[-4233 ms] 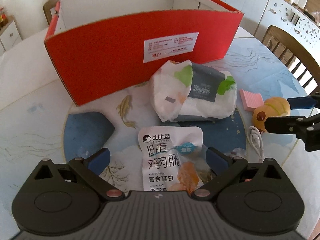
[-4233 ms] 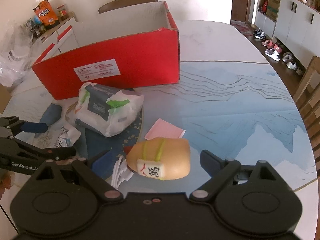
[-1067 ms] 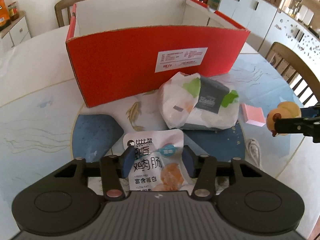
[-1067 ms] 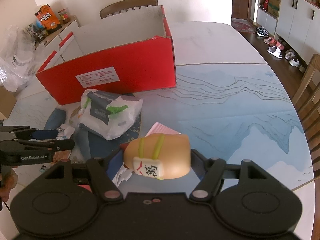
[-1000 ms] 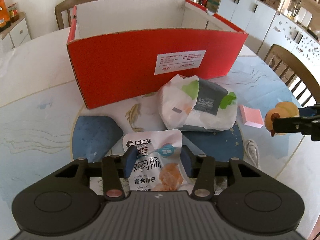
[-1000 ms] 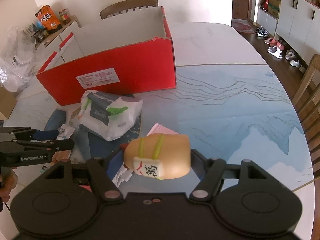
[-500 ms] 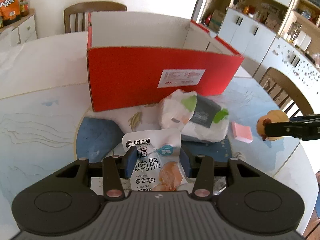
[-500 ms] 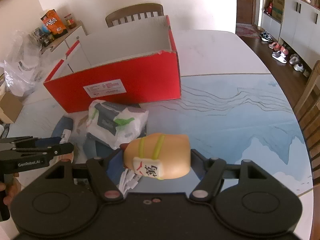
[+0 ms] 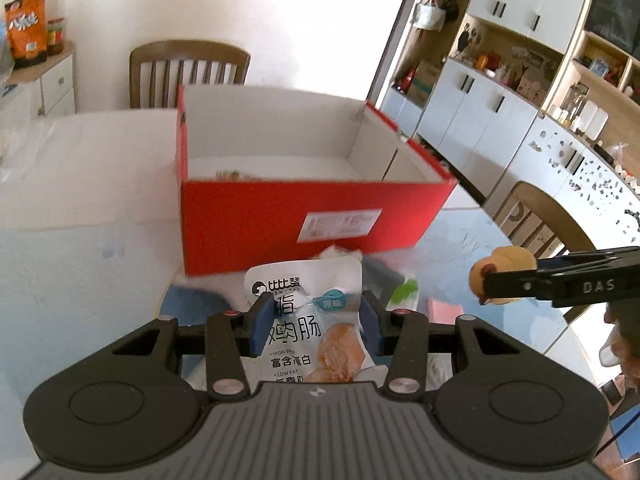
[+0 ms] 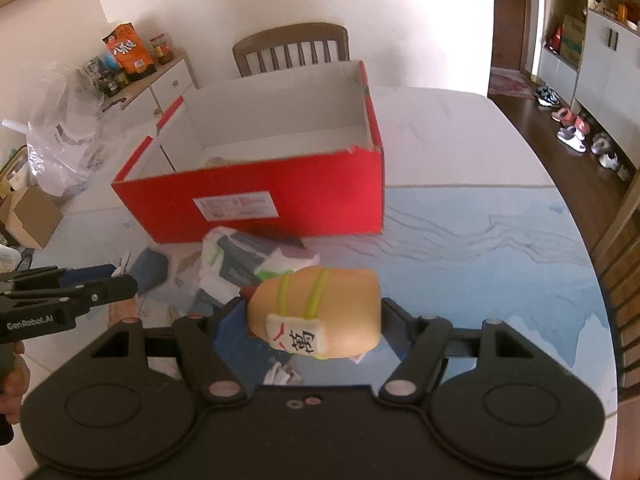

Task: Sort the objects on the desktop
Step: 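Carry the sausage bag with the left tool while the right tool carries the bread plush into the box, then open both tools to release the sausage bag and bread plush into the box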

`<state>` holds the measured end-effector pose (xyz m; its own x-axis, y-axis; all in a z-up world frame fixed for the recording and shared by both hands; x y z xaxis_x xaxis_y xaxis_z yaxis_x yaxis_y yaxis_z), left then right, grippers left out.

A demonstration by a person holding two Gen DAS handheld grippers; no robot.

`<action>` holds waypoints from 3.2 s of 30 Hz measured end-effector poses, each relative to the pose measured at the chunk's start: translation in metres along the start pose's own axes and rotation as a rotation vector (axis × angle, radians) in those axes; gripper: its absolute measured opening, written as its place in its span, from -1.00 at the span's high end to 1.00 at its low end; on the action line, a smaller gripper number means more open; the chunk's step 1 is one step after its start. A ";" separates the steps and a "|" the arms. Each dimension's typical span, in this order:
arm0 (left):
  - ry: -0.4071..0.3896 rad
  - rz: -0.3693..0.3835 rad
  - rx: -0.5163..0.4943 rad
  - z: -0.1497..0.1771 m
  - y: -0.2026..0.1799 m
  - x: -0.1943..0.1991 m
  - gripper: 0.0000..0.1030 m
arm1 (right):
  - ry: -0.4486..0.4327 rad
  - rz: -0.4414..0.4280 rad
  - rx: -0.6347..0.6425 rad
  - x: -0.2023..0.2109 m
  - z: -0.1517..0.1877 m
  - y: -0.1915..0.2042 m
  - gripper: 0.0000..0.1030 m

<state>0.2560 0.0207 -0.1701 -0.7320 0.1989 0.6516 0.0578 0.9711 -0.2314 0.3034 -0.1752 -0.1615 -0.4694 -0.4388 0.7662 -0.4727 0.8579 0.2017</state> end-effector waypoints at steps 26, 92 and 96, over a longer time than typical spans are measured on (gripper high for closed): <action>-0.071 -0.048 -0.089 -0.119 0.005 -0.033 0.13 | -0.098 -0.046 0.113 -0.033 -0.120 0.023 -0.38; 0.158 -0.133 -0.095 -0.143 0.051 -0.128 0.03 | 0.007 -0.024 0.274 -0.101 -0.133 0.043 -0.72; 0.141 -0.123 -0.116 -0.143 0.040 -0.115 0.03 | 0.000 -0.028 0.268 -0.089 -0.130 0.045 -0.72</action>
<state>0.4395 0.0555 -0.1513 -0.6364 0.0865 0.7665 0.0579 0.9962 -0.0643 0.4211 -0.0628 -0.1410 -0.4532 -0.4618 0.7625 -0.6662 0.7438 0.0545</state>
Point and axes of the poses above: each gripper's, at about its wrist camera, not at the fingertips, and x roughly against the way its jaws point, y to its left, z to its underside, the point moved 9 cm from there along -x, roughly the way its jaws point, and after that the axes turned 2 degrees about -x, right-handed, at the moved point
